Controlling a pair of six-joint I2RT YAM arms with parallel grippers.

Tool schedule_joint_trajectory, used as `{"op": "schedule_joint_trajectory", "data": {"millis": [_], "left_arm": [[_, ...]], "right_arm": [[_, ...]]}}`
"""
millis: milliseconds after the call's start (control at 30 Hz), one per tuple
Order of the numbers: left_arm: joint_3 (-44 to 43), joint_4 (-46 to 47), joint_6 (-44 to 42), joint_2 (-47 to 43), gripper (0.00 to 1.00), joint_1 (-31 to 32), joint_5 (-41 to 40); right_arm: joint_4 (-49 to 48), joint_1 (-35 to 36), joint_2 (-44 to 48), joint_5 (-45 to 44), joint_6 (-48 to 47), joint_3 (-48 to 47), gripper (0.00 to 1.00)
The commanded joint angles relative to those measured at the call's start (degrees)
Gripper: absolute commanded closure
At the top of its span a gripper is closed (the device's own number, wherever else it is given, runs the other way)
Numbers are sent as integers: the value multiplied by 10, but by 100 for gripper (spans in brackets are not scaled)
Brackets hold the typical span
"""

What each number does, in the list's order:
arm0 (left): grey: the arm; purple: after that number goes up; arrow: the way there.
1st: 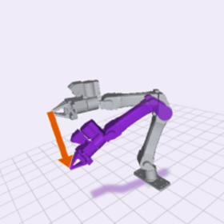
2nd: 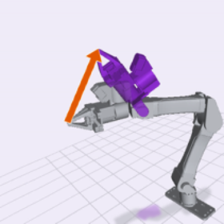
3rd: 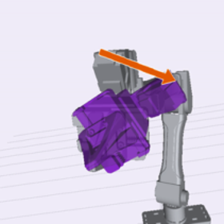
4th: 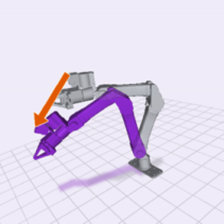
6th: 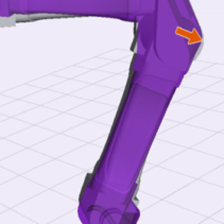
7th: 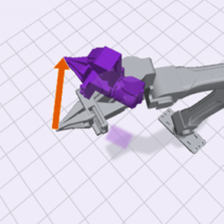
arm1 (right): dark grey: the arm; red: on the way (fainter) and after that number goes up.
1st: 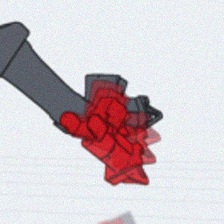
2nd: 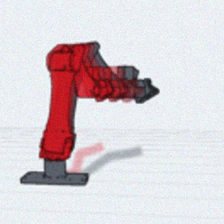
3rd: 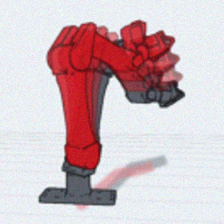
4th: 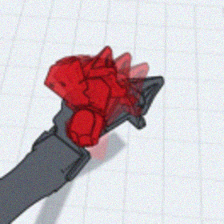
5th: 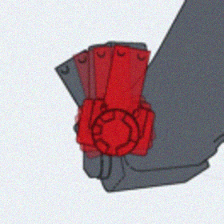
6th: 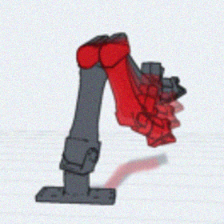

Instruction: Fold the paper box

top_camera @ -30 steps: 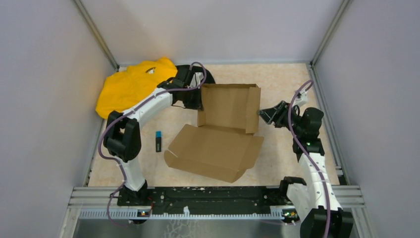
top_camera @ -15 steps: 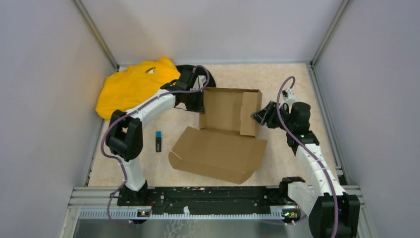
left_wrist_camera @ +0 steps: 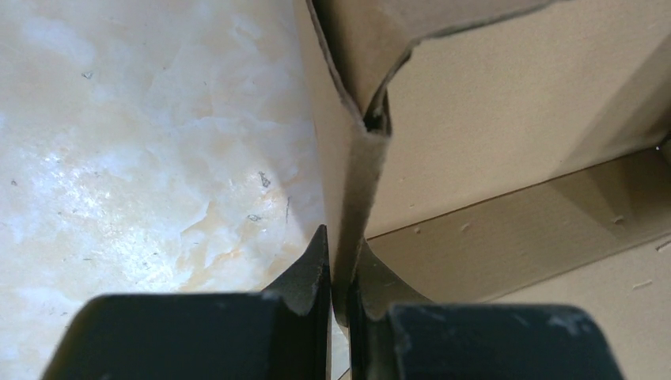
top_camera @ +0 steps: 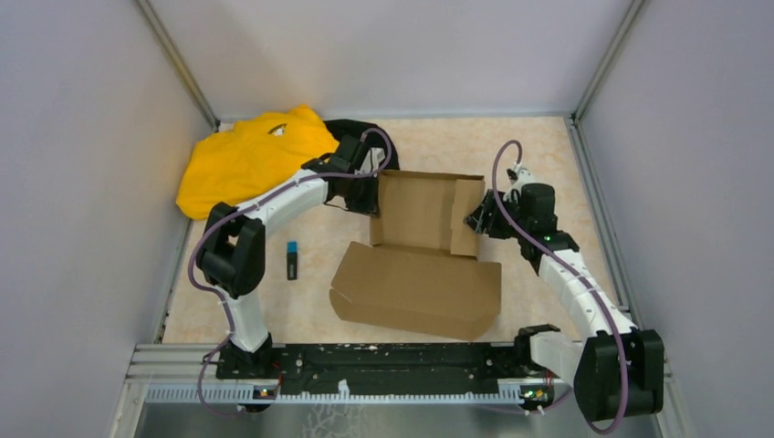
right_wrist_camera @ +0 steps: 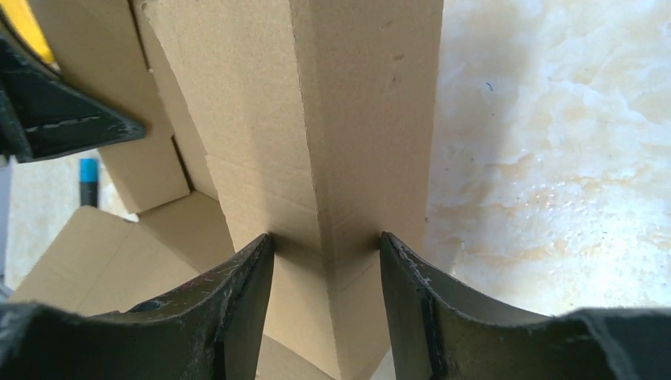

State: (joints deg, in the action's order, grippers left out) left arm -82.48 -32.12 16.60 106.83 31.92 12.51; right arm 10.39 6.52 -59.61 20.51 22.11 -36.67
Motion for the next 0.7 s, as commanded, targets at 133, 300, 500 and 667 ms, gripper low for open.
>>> {"op": "schedule_joint_trajectory", "data": {"millis": [133, 300, 500, 667], "left_arm": [[14, 23, -8, -35, 93, 19, 63], [20, 23, -14, -39, 93, 27, 69], [26, 25, -23, -46, 93, 37, 73], [28, 24, -33, -50, 93, 36, 71]], "right_arm": [[6, 42, -50, -93, -34, -29, 52], [12, 74, -83, -156, -50, -42, 56], [5, 107, -114, -202, -61, -54, 54], [4, 111, -133, -227, -62, -55, 51]]}}
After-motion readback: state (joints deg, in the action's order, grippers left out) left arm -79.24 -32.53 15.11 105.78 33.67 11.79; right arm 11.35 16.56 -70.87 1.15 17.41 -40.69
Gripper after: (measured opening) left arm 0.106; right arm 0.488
